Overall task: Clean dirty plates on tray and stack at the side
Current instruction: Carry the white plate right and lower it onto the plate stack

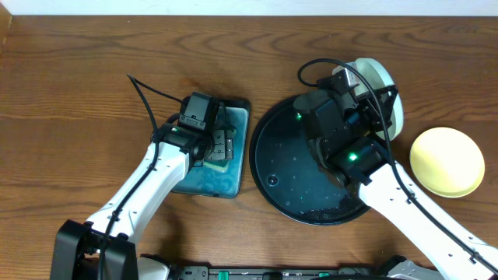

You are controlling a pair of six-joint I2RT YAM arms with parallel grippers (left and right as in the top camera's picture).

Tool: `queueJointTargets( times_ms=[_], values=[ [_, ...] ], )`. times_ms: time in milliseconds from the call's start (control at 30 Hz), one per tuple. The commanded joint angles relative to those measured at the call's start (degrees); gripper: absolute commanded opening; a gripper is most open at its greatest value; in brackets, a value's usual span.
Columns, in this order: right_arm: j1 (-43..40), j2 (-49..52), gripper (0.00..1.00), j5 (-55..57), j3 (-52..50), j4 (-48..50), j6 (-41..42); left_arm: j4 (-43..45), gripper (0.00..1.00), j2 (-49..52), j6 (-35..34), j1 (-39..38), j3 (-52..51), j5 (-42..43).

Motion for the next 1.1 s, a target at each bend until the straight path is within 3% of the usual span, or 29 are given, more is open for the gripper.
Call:
queueJointTargets(
  times_ms=[0,200,333,633,1067],
  values=[
    [-1.9,-1.0,0.01,-6.7,0.4,-2.7,12.9,0.0,0.85,0.2,0.1,0.0,-0.2,-1.0],
    [-13.0,-1.0,0.01,-33.6,0.4,-15.1,37.2,0.0,0.85,0.2,0.1,0.0,-0.2,-1.0],
    [-22.2,-1.0,0.01,-47.8,0.4,-16.5,42.8,0.0,0.85,0.2,0.1,0.0,-0.2,-1.0],
    [-50.3,0.5,0.01,-78.6,0.4,-18.2,43.7,0.0,0.85,0.2,0.1,0.0,-0.2,-0.9],
    [-74.3,10.1,0.01,-85.3,0.3,-20.3,44.8,0.0,0.85,0.3,0.1,0.0,-0.2,-0.9]
  ],
)
